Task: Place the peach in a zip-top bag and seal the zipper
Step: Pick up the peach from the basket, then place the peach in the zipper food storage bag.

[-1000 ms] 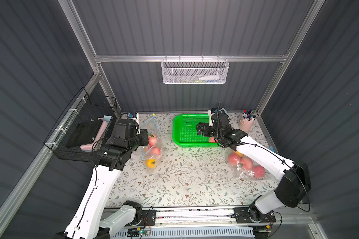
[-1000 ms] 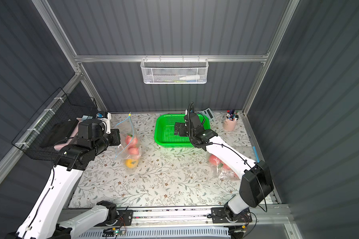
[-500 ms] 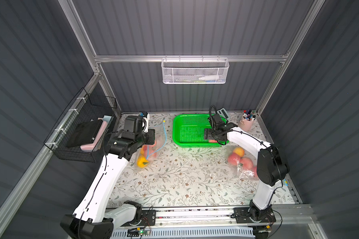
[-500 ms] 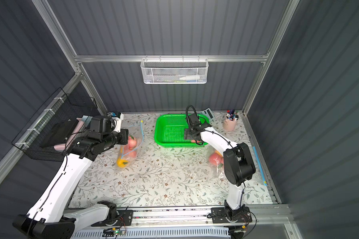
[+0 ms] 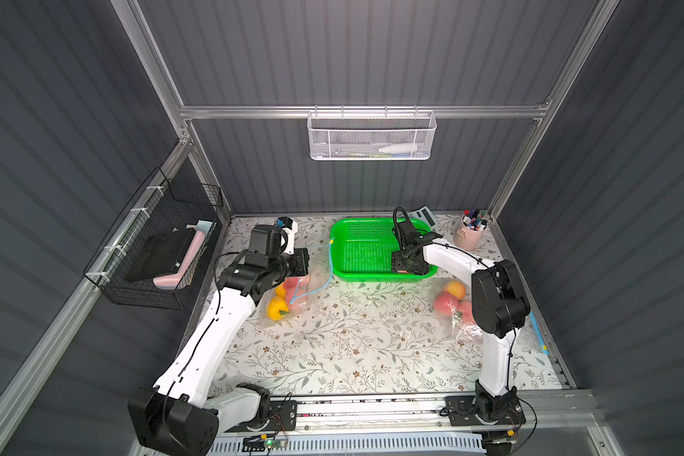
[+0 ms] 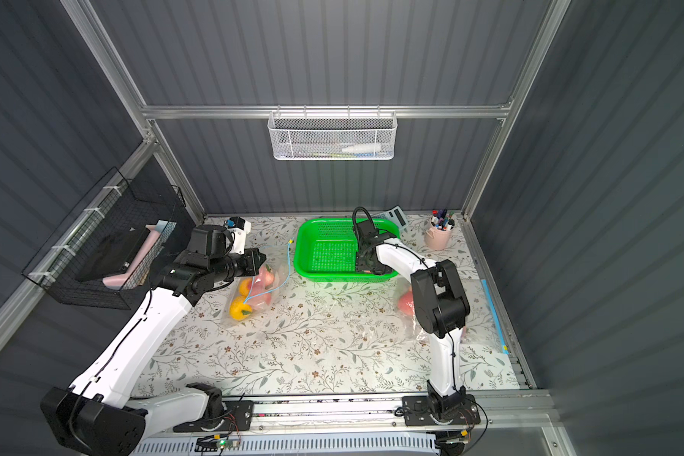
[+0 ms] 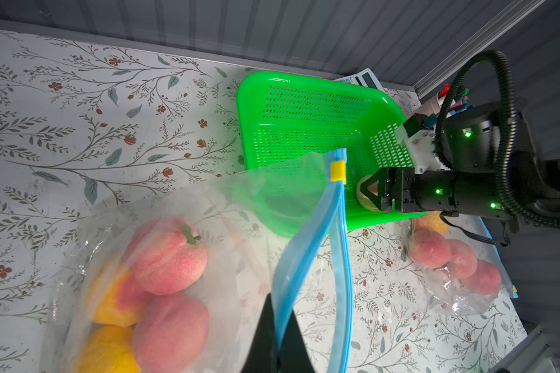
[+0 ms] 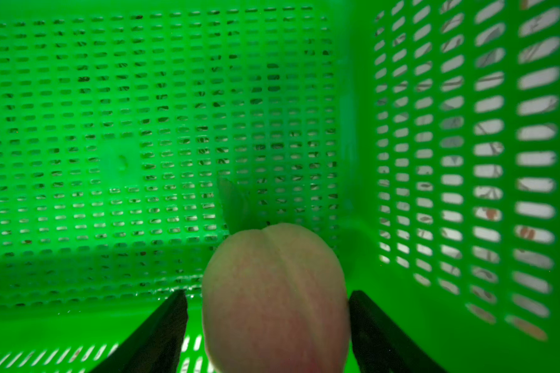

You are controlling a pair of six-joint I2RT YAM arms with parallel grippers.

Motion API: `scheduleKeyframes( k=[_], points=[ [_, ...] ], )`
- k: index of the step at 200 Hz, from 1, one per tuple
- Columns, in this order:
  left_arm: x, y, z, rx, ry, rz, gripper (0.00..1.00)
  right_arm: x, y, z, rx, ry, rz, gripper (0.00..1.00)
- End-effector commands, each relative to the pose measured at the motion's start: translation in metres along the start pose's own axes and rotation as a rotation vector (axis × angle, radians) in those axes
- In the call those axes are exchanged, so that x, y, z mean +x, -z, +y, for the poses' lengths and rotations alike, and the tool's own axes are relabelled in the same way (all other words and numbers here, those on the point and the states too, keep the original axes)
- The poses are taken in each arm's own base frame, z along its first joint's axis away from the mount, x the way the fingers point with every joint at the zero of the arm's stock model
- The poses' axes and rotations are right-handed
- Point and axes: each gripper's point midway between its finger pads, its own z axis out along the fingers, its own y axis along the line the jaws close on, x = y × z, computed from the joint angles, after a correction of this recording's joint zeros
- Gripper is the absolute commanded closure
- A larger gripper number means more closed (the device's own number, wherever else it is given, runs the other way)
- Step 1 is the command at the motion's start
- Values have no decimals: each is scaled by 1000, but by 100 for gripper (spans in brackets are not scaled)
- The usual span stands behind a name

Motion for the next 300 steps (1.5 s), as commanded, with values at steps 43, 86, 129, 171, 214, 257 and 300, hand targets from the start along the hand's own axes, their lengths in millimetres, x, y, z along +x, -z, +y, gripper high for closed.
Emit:
scheduleKeyframes(
  k=[43,86,129,171,214,257,300],
  points=[
    [-2,3,-6,27,8,-19,100,-14,19,-4,-31,-45,-52,42],
    [-1,1,-8,44,9,-11,100,-34,53,-3,-108,-85,-178,43],
    [0,-2,-10,57,17,-5,100,-51,104,5,-282,-109,-338,44],
    [-3,3,-7,36,21,-27,100,-57,139,11,-376,-59,-424,44],
    [-6,5,-6,27,39,-45,100,-60,194,46,-612,-1,-485,44],
    [-10,5,-6,26,49,-53,100,-48,259,92,-845,109,-553,44],
    [-12,9,-8,29,55,-65,100,-18,313,152,-1034,266,-656,44]
  ],
)
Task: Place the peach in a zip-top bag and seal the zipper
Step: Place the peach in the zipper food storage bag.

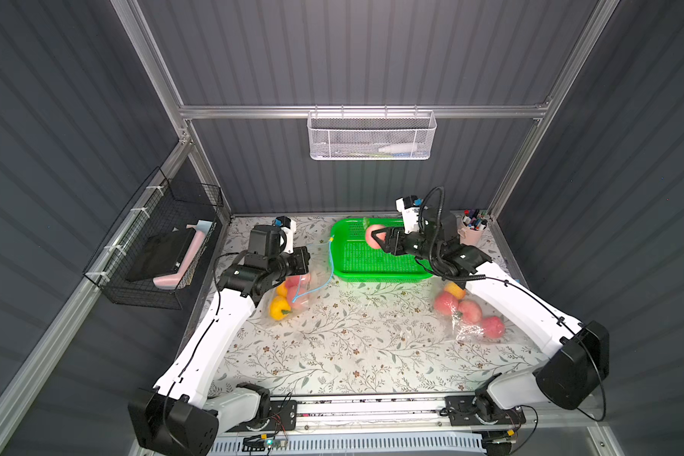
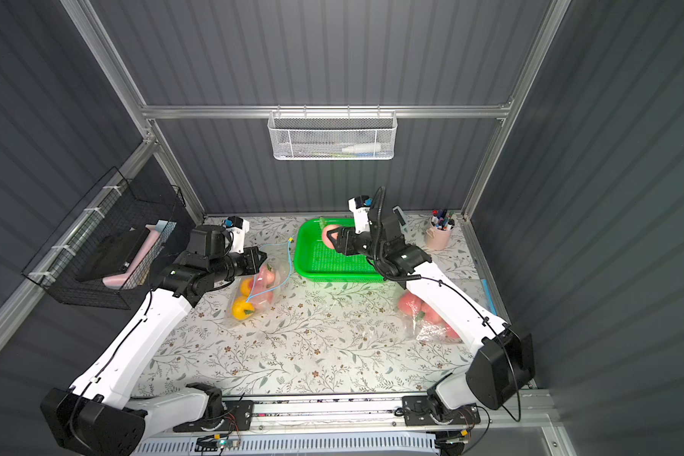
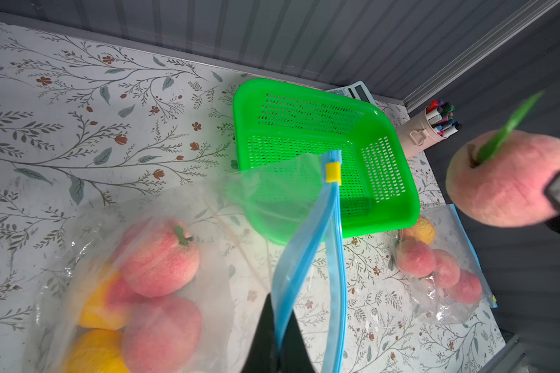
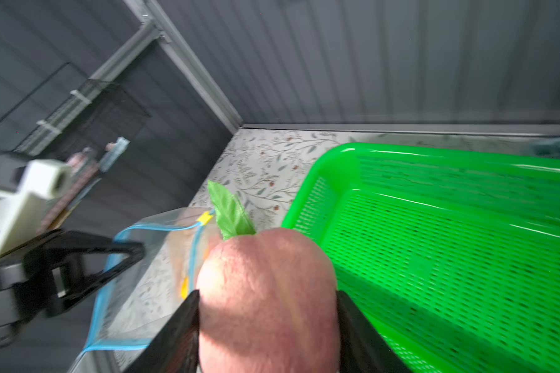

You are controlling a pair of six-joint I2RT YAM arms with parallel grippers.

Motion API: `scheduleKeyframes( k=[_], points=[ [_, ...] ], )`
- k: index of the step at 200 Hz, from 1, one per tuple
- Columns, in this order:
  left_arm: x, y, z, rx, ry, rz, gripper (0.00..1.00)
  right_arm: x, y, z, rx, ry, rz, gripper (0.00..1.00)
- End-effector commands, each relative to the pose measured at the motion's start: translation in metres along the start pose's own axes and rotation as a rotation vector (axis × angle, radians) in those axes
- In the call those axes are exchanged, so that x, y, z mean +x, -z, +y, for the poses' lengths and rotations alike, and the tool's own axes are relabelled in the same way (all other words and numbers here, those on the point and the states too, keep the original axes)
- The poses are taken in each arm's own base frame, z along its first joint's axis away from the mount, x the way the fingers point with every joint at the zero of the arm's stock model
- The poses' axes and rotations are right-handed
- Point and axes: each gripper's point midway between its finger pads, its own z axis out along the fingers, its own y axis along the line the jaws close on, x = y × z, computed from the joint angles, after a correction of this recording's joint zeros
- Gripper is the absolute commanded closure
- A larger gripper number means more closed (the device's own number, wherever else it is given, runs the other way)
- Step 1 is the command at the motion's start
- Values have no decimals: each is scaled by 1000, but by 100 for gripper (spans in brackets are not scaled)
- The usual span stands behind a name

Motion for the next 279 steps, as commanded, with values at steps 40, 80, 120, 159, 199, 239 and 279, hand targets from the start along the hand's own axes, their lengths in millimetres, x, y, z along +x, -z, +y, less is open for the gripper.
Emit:
scheduleKeyframes(
  k=[40,80,120,159,199,239,279],
  points=[
    [-12,12,-6,4,14,-54,100,15,-29,88,-236,113,2,44],
    [-17,20,-9,6,16,-71,100,36,-53,106,-275,114,74,43],
    [-21,25,-9,-2,10,-85,100,65,-76,101,-237,108,195,41],
    [-24,31,-6,-31,12,-101,100,68,-82,96,-195,111,211,29],
    [-21,32,-2,-52,1,-84,100,54,-72,106,-223,109,193,15],
    [-21,33,-3,-49,1,-90,100,33,-68,79,-77,52,107,19],
    [-20,33,-4,-44,1,-87,100,50,-80,64,-13,36,164,29]
  ],
)
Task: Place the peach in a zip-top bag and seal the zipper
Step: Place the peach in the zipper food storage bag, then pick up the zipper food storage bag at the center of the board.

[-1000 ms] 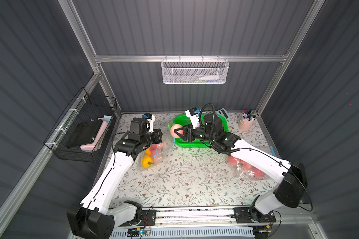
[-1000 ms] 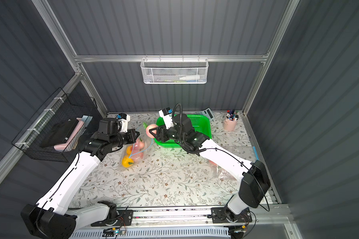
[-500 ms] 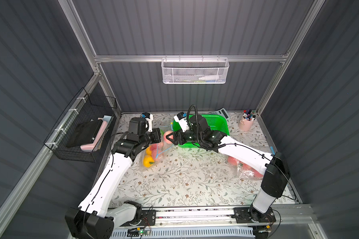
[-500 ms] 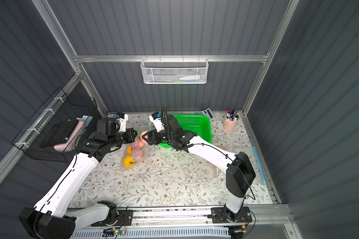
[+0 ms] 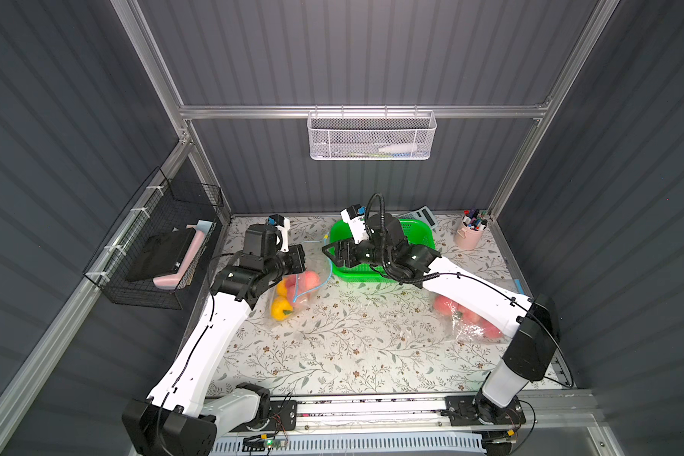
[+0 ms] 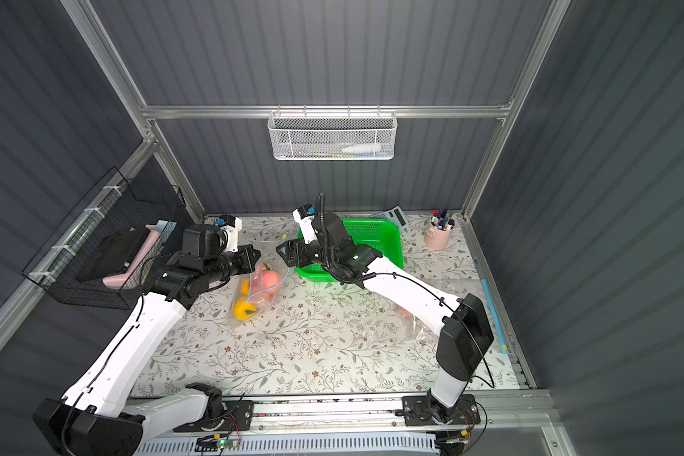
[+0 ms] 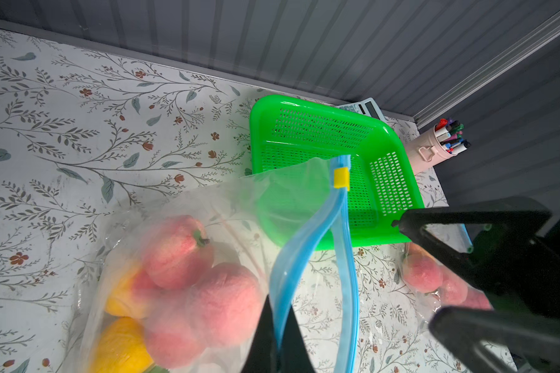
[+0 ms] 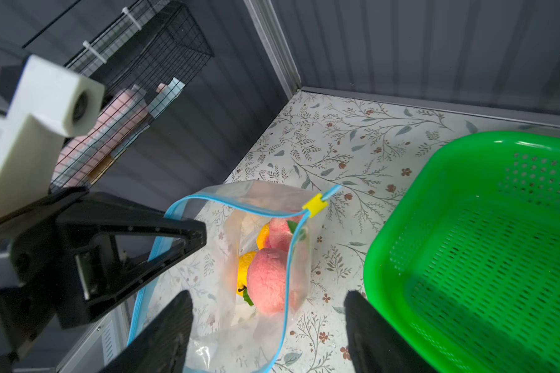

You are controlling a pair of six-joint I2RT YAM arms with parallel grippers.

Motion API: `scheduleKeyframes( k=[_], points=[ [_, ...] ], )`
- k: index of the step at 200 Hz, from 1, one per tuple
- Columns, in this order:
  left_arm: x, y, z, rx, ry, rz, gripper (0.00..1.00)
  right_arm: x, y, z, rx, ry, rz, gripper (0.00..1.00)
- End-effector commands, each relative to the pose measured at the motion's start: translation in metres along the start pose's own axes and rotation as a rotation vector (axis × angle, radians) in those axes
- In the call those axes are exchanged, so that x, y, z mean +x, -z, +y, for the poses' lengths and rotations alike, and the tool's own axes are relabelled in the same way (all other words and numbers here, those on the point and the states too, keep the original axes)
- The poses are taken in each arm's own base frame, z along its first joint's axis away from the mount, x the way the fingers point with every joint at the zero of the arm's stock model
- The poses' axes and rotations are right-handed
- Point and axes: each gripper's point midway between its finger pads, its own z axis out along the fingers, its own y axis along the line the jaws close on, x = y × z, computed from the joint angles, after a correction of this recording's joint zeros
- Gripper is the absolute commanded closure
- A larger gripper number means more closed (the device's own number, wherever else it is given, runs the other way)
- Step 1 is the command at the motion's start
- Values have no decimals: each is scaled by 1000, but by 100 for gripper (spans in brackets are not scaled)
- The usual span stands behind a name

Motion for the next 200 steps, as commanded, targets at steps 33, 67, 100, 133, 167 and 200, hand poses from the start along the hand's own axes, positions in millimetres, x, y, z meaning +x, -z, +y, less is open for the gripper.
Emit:
scheduleKeyframes(
  k=[33,67,100,133,167,200],
  points=[
    [-12,16,-8,17,-10,-49,100,15,-17,-21,105,-49,58,36],
    [-12,15,-9,23,-10,-44,100,17,-27,-22,95,-71,64,44],
    [-14,14,-10,25,-11,-42,100,25,-39,-19,63,-92,100,54],
    [-15,14,-11,28,-10,-43,100,28,-42,-20,61,-91,109,64],
    [-16,15,-11,30,11,-52,91,28,-41,-14,27,-65,117,86],
    [-20,20,-15,45,16,-64,65,27,-38,-11,11,-33,129,100]
  ],
)
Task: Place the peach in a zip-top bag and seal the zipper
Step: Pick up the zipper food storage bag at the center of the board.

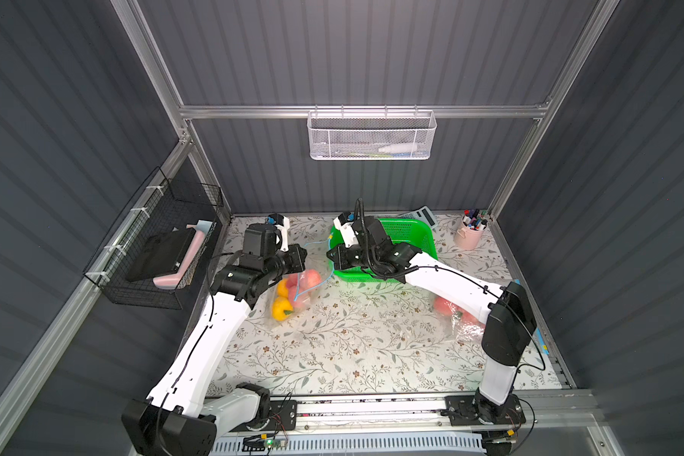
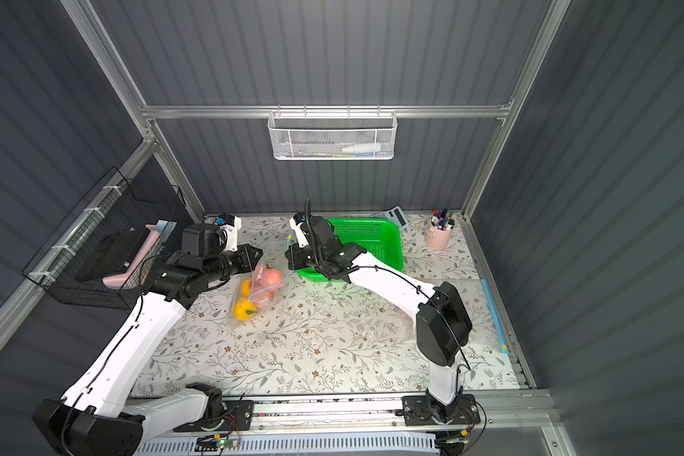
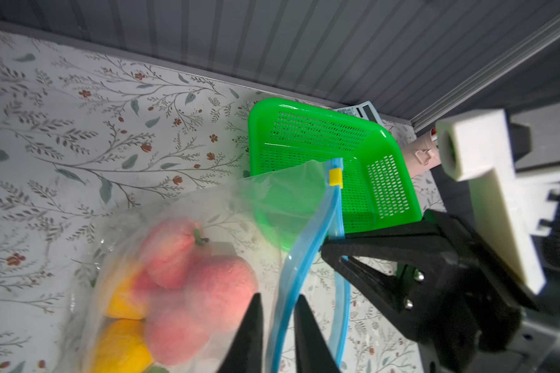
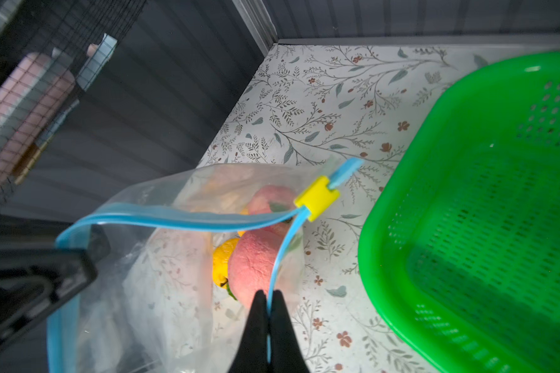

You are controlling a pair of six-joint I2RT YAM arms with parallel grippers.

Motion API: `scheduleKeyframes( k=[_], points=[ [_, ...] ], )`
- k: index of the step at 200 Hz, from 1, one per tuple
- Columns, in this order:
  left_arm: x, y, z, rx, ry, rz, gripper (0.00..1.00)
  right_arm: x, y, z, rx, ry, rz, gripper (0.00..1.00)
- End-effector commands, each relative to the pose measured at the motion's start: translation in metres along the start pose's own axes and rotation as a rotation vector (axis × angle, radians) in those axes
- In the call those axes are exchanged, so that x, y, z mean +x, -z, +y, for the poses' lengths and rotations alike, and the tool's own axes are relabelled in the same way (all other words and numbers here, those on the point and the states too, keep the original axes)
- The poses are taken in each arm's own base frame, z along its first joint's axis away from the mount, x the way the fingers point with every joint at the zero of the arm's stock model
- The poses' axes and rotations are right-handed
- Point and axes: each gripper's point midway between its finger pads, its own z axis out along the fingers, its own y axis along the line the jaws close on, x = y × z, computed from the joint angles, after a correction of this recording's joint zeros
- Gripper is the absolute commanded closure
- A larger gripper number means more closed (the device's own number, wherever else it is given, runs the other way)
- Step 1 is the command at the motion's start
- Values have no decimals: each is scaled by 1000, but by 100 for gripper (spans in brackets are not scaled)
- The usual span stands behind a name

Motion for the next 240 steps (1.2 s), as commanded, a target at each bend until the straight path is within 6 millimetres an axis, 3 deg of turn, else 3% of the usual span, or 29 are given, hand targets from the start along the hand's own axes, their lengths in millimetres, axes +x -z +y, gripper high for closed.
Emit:
scheduleKeyframes(
  k=[1,36,68,112,161,240],
  points=[
    [-17,19,-14,41,-4,-58,64,-7,5,11,-36,41,-2,100],
    [-30,32,-20,47,-24,-94,27,-17,26,21,-50,170,-10,100],
    [-49,49,-24,32,-55,-167,10,-24,59,36,-116,369,30,100],
    [-67,59,-29,29,-99,-230,4,-38,98,42,-207,503,23,100],
    [-63,51,-35,71,-157,-215,0,-46,128,34,-296,525,-4,100],
    [-25,23,-102,557,-562,-162,3,-26,150,30,-414,644,28,100]
  ],
)
